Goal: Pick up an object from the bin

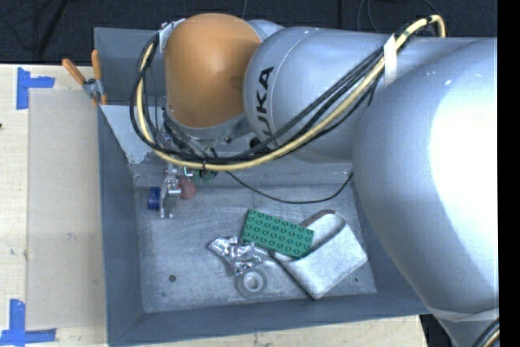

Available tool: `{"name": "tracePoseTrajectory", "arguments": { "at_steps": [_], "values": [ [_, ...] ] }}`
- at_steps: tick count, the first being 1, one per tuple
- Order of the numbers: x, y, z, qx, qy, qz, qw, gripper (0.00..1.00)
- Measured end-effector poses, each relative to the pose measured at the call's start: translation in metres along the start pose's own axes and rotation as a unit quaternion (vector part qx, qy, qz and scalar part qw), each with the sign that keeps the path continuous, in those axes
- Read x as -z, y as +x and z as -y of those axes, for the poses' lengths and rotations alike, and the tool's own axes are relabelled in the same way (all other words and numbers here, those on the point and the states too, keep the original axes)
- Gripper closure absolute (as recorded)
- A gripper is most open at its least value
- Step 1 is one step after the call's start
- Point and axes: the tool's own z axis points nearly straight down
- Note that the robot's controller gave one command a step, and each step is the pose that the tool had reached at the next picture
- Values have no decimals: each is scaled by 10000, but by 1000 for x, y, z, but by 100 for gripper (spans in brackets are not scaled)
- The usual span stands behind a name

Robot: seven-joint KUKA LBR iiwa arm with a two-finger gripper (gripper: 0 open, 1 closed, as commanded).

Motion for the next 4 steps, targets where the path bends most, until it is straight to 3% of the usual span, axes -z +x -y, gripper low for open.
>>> {"name": "tracePoseTrajectory", "arguments": {
  "at_steps": [1, 2, 3, 4],
  "values": [
    [-97, 19, 43, 39, -21, 58, 10000, 0],
    [-94, 30, 80, -350, -47, 100, 9993, 0],
    [-76, 91, 147, -242, 13, 7, 9997, 0],
    [-76, 88, 144, -240, -6, 36, 9997, 100]
  ]
}}
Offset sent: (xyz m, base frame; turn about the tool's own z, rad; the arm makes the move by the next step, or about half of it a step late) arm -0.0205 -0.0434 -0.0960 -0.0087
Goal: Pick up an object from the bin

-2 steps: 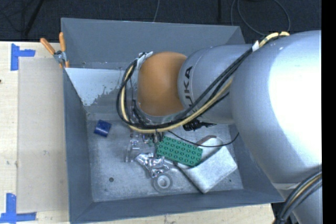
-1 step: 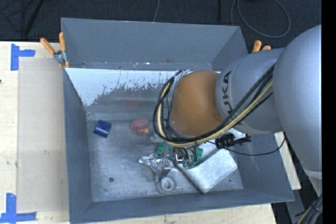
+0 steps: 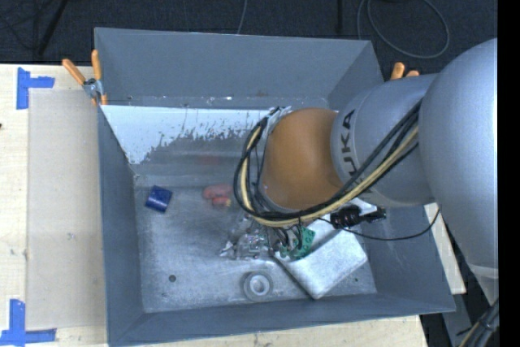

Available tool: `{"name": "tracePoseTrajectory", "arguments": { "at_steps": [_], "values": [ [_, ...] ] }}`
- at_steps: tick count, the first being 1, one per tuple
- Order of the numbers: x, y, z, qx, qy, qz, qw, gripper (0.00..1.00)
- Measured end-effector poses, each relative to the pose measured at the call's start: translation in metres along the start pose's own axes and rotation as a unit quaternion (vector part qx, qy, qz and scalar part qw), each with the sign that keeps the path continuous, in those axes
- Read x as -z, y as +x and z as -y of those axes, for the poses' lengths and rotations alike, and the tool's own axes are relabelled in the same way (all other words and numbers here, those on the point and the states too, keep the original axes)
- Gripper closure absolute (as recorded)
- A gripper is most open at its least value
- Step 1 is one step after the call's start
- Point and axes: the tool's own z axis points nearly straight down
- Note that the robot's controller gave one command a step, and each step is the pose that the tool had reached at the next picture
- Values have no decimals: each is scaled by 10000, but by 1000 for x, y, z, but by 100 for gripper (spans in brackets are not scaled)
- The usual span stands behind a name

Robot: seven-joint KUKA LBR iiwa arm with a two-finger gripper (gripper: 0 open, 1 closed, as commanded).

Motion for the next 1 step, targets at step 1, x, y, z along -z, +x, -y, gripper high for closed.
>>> {"name": "tracePoseTrajectory", "arguments": {
  "at_steps": [1],
  "values": [
    [132, -10, 26, 219, -2, 47, 9997, 100]
  ]
}}
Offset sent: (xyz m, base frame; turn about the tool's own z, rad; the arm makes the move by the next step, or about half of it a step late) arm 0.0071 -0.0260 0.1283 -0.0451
